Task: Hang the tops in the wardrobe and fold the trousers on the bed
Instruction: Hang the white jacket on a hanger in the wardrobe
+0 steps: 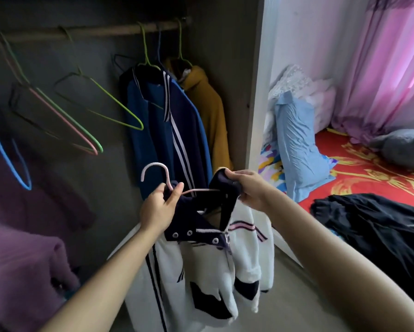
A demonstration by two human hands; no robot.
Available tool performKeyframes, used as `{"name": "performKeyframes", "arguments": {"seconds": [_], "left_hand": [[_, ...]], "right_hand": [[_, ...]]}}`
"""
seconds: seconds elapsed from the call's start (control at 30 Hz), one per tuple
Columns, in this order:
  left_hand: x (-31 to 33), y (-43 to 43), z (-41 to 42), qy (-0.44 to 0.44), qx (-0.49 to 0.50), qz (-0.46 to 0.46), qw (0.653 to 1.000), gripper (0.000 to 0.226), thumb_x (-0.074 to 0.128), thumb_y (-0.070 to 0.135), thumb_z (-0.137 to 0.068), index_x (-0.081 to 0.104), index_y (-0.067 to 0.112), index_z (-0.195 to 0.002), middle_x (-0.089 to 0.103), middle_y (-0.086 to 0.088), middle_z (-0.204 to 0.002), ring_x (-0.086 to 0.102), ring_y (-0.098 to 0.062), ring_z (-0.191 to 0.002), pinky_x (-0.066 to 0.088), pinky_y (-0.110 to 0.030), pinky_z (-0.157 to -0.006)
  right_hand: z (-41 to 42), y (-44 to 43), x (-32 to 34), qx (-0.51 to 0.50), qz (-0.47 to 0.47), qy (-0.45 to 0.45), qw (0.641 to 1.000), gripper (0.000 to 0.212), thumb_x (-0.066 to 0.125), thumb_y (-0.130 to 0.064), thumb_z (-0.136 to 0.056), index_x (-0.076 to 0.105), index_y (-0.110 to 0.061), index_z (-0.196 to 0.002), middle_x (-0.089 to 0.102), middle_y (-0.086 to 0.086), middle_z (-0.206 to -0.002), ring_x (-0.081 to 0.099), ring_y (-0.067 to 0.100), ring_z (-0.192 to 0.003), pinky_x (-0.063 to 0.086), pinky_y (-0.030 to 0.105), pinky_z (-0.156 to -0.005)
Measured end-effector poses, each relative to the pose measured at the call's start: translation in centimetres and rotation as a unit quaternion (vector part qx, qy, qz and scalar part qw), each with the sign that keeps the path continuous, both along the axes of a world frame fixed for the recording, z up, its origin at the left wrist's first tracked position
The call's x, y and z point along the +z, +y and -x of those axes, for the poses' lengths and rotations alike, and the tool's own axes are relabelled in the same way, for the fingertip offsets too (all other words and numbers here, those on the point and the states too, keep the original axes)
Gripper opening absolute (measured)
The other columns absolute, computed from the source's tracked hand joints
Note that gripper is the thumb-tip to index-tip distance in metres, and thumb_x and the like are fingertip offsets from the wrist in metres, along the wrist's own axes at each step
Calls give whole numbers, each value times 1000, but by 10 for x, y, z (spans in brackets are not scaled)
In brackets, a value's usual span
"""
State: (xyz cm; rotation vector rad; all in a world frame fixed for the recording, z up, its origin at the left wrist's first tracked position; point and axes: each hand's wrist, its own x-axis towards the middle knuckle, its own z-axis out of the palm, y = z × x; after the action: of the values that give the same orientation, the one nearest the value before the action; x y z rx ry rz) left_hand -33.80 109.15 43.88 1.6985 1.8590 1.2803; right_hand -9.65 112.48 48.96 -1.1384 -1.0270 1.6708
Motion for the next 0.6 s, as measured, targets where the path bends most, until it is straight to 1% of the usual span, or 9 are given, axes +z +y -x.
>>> {"name": "performKeyframes", "arguments": {"seconds": [0.07, 0.1, 0.13, 0.17, 0.23, 0.3, 0.37, 0.43, 0.6], "left_hand": [[9, 4, -1, -62, -5, -22, 998, 42, 48, 75, -80, 62, 37, -85, 64, 3, -67, 59, -7, -57, 49, -32, -60], [13, 4, 0, -74, -3, -39, 996, 40, 50, 72, -81, 63, 34, -86, 63, 5, -66, 56, -5, -55, 46, -26, -57], [16, 3, 1, -81, -2, -56, 995, 40, 51, 70, -81, 63, 31, -84, 62, 8, -63, 53, -3, -53, 42, -19, -54], [18, 2, 2, -90, -4, -72, 993, 41, 53, 67, -83, 63, 27, -82, 61, 13, -60, 51, -1, -51, 39, -15, -51], [20, 3, 7, -101, -13, -90, 991, 38, 56, 61, -85, 63, 24, -78, 60, 16, -58, 51, 1, -50, 37, -12, -49], [22, 5, 9, -94, -20, -86, 992, 40, 57, 63, -84, 62, 24, -75, 54, 11, -53, 45, -1, -47, 34, -15, -46], [28, 9, 9, -91, -19, -87, 992, 42, 59, 64, -81, 61, 23, -74, 52, 7, -53, 42, -2, -47, 35, -20, -47], [38, 13, 9, -97, -18, -99, 990, 43, 61, 64, -80, 62, 21, -74, 58, 2, -58, 46, -3, -51, 38, -25, -51], [62, 16, 1, -114, -71, -131, 982, 39, 68, 67, -76, 64, 29, -70, 59, 8, -57, 49, -1, -52, 39, -15, -51]], "right_hand": [[8, -2, 0, 72, 9, 94, 993, 19, 51, -20, -103, 61, -12, -89, 44, 6, -73, 43, 13, -62, 38, 19, -58], [9, -2, 3, 103, -17, 50, 993, 17, 50, -21, -103, 59, -15, -89, 44, 7, -74, 43, 13, -62, 37, 19, -57], [8, -1, 9, 105, -63, -66, 990, 16, 50, -24, -103, 58, -20, -90, 48, 6, -74, 49, 13, -58, 39, 18, -53], [4, 1, 16, 86, -116, -231, 962, 14, 49, -31, -104, 58, -24, -95, 56, 7, -78, 58, 14, -56, 44, 21, -51], [-8, 6, 26, 39, -218, -523, 823, 28, 40, -44, -105, 56, -24, -116, 68, 11, -101, 69, 23, -82, 53, 30, -66], [-18, 9, 27, 16, -288, -670, 684, 38, 31, -46, -105, 55, -21, -123, 67, 15, -109, 64, 35, -95, 47, 38, -71], [-21, 6, 25, -5, -361, -710, 605, 37, 34, -43, -104, 54, -22, -127, 61, 14, -107, 59, 35, -94, 44, 40, -74], [-21, 4, 22, -30, -445, -705, 551, 40, 39, -40, -100, 53, -22, -133, 51, 10, -110, 52, 31, -99, 40, 42, -86], [-3, -4, 29, -3, -574, -616, 540, 44, 39, -38, -105, 46, -25, -147, 49, 6, -129, 43, 27, -120, 30, 45, -106]]}}
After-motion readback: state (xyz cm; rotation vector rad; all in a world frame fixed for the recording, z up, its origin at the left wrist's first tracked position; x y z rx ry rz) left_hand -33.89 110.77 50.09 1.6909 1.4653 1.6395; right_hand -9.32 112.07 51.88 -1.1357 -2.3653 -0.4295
